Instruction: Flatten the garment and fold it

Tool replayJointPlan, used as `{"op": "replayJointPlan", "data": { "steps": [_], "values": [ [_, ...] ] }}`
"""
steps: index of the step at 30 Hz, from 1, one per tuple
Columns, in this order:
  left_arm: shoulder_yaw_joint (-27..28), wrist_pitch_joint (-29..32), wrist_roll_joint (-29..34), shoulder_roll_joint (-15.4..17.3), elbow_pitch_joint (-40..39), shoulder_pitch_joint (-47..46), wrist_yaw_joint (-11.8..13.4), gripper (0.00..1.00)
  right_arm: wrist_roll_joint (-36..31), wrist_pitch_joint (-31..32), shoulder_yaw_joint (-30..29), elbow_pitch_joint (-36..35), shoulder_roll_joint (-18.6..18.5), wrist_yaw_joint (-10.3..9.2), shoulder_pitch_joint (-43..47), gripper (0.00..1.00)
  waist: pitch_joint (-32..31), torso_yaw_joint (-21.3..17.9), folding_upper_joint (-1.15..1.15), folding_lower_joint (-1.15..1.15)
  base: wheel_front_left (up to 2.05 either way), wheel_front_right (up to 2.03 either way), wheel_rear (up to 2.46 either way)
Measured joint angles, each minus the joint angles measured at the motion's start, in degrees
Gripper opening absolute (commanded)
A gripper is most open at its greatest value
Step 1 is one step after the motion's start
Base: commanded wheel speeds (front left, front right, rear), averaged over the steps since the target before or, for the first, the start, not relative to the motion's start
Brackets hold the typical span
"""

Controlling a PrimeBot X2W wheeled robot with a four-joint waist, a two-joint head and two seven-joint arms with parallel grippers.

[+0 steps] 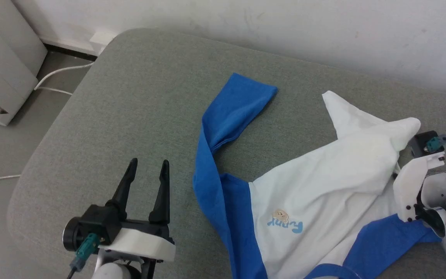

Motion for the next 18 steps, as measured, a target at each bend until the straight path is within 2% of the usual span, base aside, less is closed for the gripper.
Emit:
{"op": "replayJointPlan", "data": {
  "steps": [7,10,11,12,18],
  "values": [
    [3.04,0.0,1.97,-1.44,0.81,0.04,-2.68,1.0,-3.57,-7.02,-9.03,5.24,-0.26,-0.02,-0.1,0.0,-1.03,-2.52,0.0,0.0,0.0,0.0,0.0],
    [4.03,0.01,2.46,-1.83,0.83,0.05,-3.27,1.0,-4.48,-8.25,-10.28,5.13,0.46,-0.04,1.22,0.0,-1.75,-4.45,0.0,0.0,0.0,0.0,0.0],
    [4.28,0.0,2.46,-1.94,0.88,0.04,-3.7,1.0,-4.05,-9.03,-10.27,4.83,1.26,-0.04,1.79,0.17,-1.92,-5.14,0.0,0.0,0.0,0.0,0.0],
    [4.33,0.01,2.54,-2.1,1.09,0.03,-4.0,1.0,-3.87,-9.99,-10.15,4.6,2.03,-0.04,2.27,1.0,-2.07,-5.85,0.0,0.0,0.0,0.0,0.0],
    [2.89,0.0,4.0,-2.49,3.02,-0.58,-5.79,1.0,-4.49,-21.18,-10.47,-0.69,4.32,-0.05,3.59,1.0,-2.74,-10.03,0.0,0.0,0.0,0.0,0.0]
  ]
}}
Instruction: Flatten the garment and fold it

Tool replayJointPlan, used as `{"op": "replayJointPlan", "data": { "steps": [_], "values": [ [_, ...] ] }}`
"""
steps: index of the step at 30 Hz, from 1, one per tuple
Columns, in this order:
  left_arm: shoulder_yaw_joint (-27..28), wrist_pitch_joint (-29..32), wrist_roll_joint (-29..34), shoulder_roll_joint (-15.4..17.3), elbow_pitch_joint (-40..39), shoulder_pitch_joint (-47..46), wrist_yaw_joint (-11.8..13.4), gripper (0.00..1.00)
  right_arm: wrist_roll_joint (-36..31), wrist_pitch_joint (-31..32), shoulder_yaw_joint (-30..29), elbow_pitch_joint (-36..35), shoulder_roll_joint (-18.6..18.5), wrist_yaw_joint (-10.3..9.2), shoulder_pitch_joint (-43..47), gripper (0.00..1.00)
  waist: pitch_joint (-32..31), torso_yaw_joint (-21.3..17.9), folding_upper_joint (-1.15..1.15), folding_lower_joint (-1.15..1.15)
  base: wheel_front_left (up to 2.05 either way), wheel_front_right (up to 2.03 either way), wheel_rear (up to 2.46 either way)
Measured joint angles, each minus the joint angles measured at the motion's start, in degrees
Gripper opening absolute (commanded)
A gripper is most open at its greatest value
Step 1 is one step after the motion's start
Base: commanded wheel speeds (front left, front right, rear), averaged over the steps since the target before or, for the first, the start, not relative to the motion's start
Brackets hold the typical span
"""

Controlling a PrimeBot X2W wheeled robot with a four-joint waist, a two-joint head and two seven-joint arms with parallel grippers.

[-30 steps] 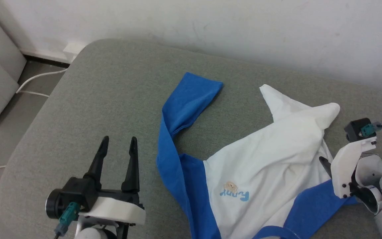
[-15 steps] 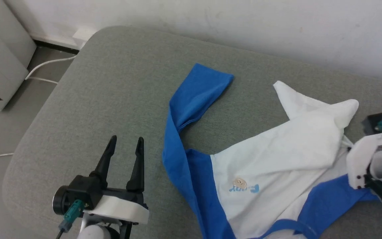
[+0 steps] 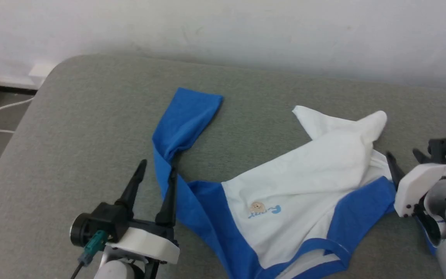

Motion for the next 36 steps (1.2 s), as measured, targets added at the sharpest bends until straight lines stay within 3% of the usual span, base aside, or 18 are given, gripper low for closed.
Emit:
{"op": "replayJointPlan", "data": {
  "steps": [7,11,16,19,26,36],
  "values": [
    [-7.22,2.88,-1.48,2.22,5.38,-5.38,-1.42,1.0,1.82,-10.87,-2.65,-15.22,4.61,0.0,5.67,1.0,-0.2,-5.66,0.0,0.0,0.0,0.0,0.0],
    [-15.68,11.46,-7.43,5.65,7.93,-12.68,-1.49,1.0,1.92,-13.48,-6.15,-23.42,8.82,0.0,11.45,1.0,0.12,-9.26,0.0,0.0,0.0,0.0,0.0],
    [-25.28,24.02,-19.81,11.81,10.12,-23.82,-1.49,1.0,1.77,-14.44,-7.25,-30.09,12.67,0.0,15.66,1.0,1.03,-13.94,0.0,0.0,0.0,0.0,0.0],
    [-29.52,29.86,-25.41,15.57,12.05,-31.05,-1.49,1.0,1.74,-14.45,-6.35,-31.81,13.54,0.0,16.14,1.0,1.79,-16.74,0.0,0.0,0.0,0.0,0.0],
    [-37.87,40.51,-33.9,19.97,19.74,-40.88,-1.51,1.0,1.64,-15.06,-4.76,-32.4,14.02,0.0,16.17,1.0,3.99,-22.83,0.0,0.0,0.0,0.0,0.0],
    [-44.97,43.44,-38.51,22.47,28.26,-46.2,-1.51,1.0,3.81,-17.85,-3.68,-29.22,14.12,0.0,15.74,1.0,9.03,-28.35,0.0,0.01,0.0,0.0,0.0]
  ]
}}
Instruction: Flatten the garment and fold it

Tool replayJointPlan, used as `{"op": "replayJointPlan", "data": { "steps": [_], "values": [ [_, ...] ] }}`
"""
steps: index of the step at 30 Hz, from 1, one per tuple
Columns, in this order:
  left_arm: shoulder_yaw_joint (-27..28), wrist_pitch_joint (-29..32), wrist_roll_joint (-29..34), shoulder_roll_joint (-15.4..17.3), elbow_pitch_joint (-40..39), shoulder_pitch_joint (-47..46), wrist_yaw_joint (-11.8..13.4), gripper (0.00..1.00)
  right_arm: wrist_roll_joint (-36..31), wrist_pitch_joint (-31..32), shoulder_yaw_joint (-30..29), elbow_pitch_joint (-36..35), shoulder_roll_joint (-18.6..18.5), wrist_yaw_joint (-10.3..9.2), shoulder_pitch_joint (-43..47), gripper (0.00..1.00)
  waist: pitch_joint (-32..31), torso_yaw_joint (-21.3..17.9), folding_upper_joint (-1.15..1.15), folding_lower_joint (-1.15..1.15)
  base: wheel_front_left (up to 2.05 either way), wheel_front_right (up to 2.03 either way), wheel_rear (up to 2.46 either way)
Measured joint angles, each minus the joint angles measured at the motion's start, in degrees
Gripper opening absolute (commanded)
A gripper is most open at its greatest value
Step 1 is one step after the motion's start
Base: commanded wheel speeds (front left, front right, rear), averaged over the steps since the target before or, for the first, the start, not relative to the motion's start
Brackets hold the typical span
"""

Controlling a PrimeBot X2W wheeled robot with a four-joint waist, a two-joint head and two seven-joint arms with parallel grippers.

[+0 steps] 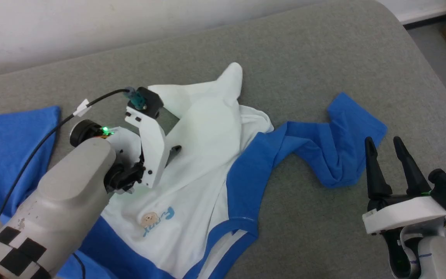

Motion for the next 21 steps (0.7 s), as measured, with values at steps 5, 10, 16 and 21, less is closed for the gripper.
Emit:
{"op": "replayJointPlan", "data": {
  "steps": [5,10,16,21],
  "values": [
    [-1.74,-1.1,-2.3,0.4,1.83,-1.94,0.01,0.97,0.44,-0.89,0.01,1.49,0.0,0.0,-0.39,1.0,1.98,-1.34,0.0,-0.01,0.0,0.0,0.0],
    [-4.01,-1.99,-6.43,0.29,1.34,-3.0,0.0,0.0,0.32,-1.22,-0.53,2.59,0.01,0.0,-0.74,1.0,2.58,-0.78,0.0,-0.01,0.0,0.0,0.0],
    [-4.69,-8.39,-9.18,0.58,1.64,-3.0,0.0,0.0,-1.1,-1.08,-1.58,2.76,0.04,0.0,-1.12,1.0,1.44,1.37,0.0,0.0,0.0,0.0,0.0],
    [-2.02,-16.58,-10.28,1.69,3.55,-3.08,0.0,0.0,-2.11,0.02,-2.78,2.69,0.03,0.0,-0.86,1.0,-0.72,3.38,0.0,-0.01,0.0,0.0,0.0]
  ]
}}
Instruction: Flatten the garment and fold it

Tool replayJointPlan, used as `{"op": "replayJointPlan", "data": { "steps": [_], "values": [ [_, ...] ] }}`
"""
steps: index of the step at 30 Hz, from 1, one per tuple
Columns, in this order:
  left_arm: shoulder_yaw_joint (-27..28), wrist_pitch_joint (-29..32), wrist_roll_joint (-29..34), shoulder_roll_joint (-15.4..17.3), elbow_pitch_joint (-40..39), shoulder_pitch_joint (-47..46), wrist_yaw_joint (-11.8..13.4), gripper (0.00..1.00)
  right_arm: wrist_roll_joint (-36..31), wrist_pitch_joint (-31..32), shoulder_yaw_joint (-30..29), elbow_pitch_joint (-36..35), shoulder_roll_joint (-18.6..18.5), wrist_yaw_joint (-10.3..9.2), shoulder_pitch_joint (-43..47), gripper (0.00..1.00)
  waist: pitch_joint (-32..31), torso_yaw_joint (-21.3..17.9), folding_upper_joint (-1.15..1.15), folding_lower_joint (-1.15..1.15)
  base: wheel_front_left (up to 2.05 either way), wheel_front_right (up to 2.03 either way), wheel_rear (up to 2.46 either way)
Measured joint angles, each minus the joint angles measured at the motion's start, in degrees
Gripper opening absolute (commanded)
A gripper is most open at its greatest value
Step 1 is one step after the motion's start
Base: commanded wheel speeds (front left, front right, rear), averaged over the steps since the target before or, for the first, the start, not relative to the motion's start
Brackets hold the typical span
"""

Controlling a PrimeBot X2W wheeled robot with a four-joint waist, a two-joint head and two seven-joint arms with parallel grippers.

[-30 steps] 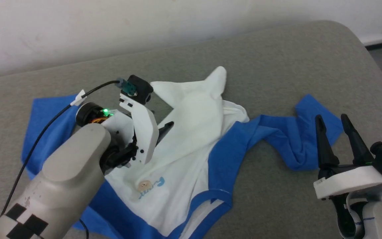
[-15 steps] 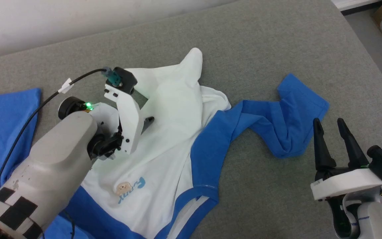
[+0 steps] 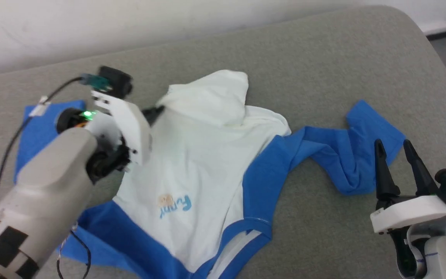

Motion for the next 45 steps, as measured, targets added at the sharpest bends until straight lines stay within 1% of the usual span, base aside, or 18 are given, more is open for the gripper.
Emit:
{"op": "replayJointPlan", "data": {
  "steps": [3,5,8,12,13,14,15,17,23,25,27,31,34,37,40,43,45],
  "values": [
    [2.19,-3.74,-0.77,1.12,1.65,-0.09,0.22,0.0,-0.46,0.93,-0.47,-0.14,-0.01,0.0,0.86,1.0,-1.35,1.55,0.0,0.0,0.0,0.0,0.0],
    [3.64,-6.09,-0.8,2.05,2.67,-0.13,1.66,0.0,-0.58,1.48,-0.38,-0.29,-0.01,0.0,1.22,1.0,-2.15,2.63,0.0,0.0,0.0,0.0,0.0],
    [5.63,-9.15,-0.8,3.91,4.39,-0.18,4.65,0.0,-0.66,2.12,-0.02,-0.75,0.0,0.0,1.24,1.0,-3.02,4.09,0.0,-0.01,0.0,0.0,0.0],
    [6.04,-10.85,-0.08,5.28,6.76,-0.18,7.58,0.0,-0.85,2.91,0.55,-1.29,0.01,0.0,1.22,1.0,-3.02,5.28,0.0,-0.01,0.0,0.0,0.0],
    [6.04,-11.35,-0.01,5.19,7.38,-0.12,8.06,0.04,-0.86,2.92,0.64,-1.25,0.01,0.0,1.21,1.0,-2.77,5.37,0.0,0.0,0.0,0.0,0.0],
    [5.9,-11.76,0.07,4.9,8.05,-0.01,8.51,0.4,-0.86,2.97,0.7,-1.23,0.01,0.0,1.2,1.0,-2.46,5.42,0.0,0.0,0.0,0.0,0.0],
    [5.64,-12.47,0.56,4.54,8.75,0.15,8.98,1.0,-0.86,2.97,0.81,-1.19,0.01,0.0,1.19,1.0,-2.1,5.43,0.0,0.0,0.0,0.0,0.0],
    [5.43,-14.72,1.47,3.58,9.88,0.42,9.54,1.0,-0.85,2.98,1.04,-1.07,0.01,0.0,1.19,1.0,-1.5,5.49,0.0,0.0,0.0,0.0,0.0],
    [5.34,-24.46,3.94,1.02,10.44,0.65,9.06,1.0,-1.15,3.54,0.69,-0.8,0.0,0.0,1.19,1.0,-1.55,6.72,0.0,0.01,0.0,0.0,0.0],
    [5.91,-26.13,5.42,0.99,9.73,0.85,8.66,1.0,-1.66,3.92,0.46,-0.92,0.02,0.0,1.21,1.0,-2.26,7.27,0.0,0.01,0.0,0.0,0.0],
    [7.42,-26.75,7.44,1.13,7.42,1.16,8.86,1.0,-2.05,4.44,0.08,-1.16,0.01,0.0,1.35,1.0,-3.2,7.99,0.0,0.0,0.0,0.0,0.0],
    [16.6,-26.87,15.67,2.01,-6.14,5.25,12.05,1.0,-2.77,5.92,-0.34,-2.03,0.01,0.0,2.81,1.0,-5.06,10.1,0.0,0.0,0.0,0.0,0.0],
    [23.85,-26.87,21.71,2.33,-16.58,13.72,14.97,1.0,-2.94,7.55,0.15,-2.74,-0.08,0.0,3.96,1.0,-6.44,11.83,-0.01,0.0,0.0,0.0,0.0],
    [30.48,-26.86,27.13,1.6,-26.04,24.1,17.57,1.0,-2.57,9.53,1.2,-3.23,-0.58,0.0,5.16,1.0,-7.64,13.71,-0.01,-0.01,0.0,0.0,0.0],
    [35.16,-26.86,32.59,-0.71,-34.12,34.25,19.3,1.0,-1.71,11.55,2.54,-3.68,-1.63,0.0,6.26,1.0,-8.6,15.7,-0.01,-0.01,0.0,0.0,0.0],
    [38.29,-26.86,37.83,-4.33,-40.31,42.63,20.36,1.0,-0.51,14.08,4.93,-4.1,-3.23,0.0,6.81,1.0,-9.27,17.78,-0.01,0.0,0.0,0.0,0.0],
    [40.09,-26.86,40.42,-7.02,-42.99,47.28,20.54,1.0,0.47,16.61,6.7,-4.2,-4.46,0.0,6.79,1.0,-9.65,19.16,-0.01,-0.01,0.0,0.0,0.0]
  ]
}}
